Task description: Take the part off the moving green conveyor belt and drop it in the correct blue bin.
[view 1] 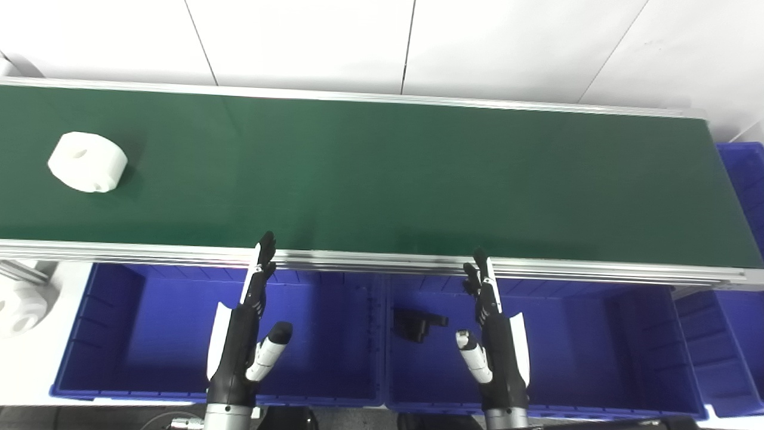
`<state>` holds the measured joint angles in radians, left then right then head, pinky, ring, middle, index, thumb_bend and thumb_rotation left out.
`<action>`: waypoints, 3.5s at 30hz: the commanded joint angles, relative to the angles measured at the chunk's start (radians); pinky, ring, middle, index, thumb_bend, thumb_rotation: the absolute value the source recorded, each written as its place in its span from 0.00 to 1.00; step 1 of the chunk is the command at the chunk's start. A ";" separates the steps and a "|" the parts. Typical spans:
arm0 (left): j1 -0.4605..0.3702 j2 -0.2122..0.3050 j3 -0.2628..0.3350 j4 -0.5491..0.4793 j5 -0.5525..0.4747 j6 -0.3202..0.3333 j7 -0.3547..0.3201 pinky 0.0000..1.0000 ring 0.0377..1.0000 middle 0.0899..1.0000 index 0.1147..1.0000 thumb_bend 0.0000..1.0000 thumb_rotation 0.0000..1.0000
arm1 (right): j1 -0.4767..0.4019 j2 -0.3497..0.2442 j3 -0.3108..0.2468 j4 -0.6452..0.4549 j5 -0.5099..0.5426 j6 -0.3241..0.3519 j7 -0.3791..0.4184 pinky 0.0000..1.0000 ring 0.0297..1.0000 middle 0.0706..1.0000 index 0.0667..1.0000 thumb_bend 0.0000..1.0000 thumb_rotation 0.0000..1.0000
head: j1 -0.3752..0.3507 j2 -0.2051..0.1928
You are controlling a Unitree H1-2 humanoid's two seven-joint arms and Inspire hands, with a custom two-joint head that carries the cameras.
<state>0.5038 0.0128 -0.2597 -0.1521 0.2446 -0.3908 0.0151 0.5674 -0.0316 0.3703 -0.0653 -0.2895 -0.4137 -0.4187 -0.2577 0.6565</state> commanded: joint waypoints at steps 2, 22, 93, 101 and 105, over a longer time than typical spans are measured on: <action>0.003 -0.007 -0.008 -0.013 0.000 -0.043 0.005 0.96 0.99 1.00 0.99 0.90 1.00 | 0.004 0.000 0.002 -0.020 -0.007 -0.055 0.016 0.93 0.96 1.00 1.00 0.96 1.00 | 0.003 0.000; -0.004 -0.012 -0.010 -0.004 0.002 -0.038 0.006 0.95 0.98 1.00 0.99 0.87 1.00 | -0.004 -0.005 0.005 -0.015 -0.026 -0.056 0.010 0.94 0.97 1.00 1.00 0.90 0.98 | 0.009 0.000; -0.724 0.214 -0.064 -0.140 0.610 0.320 -0.327 0.96 0.95 0.88 0.92 0.97 0.39 | -0.101 -0.052 0.049 0.087 0.051 -0.056 -0.020 1.00 1.00 1.00 1.00 0.89 0.97 | 0.273 -0.099; -0.852 0.236 -0.082 0.067 0.628 0.327 -0.337 0.93 0.94 0.93 0.94 0.97 0.40 | -0.104 -0.043 0.049 0.094 0.057 -0.056 -0.008 1.00 1.00 1.00 1.00 0.90 0.98 | 0.261 -0.101; -0.897 0.251 -0.096 0.191 0.623 0.320 -0.324 0.92 0.95 0.93 0.93 0.99 0.39 | -0.104 -0.042 0.050 0.094 0.053 -0.056 -0.002 1.00 1.00 1.00 1.00 0.91 0.99 | 0.262 -0.108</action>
<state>-0.3452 0.2478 -0.3578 0.0389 0.8682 -0.0650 -0.3356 0.4753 -0.0831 0.4193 0.0351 -0.2315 -0.4306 -0.4287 0.0031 0.5476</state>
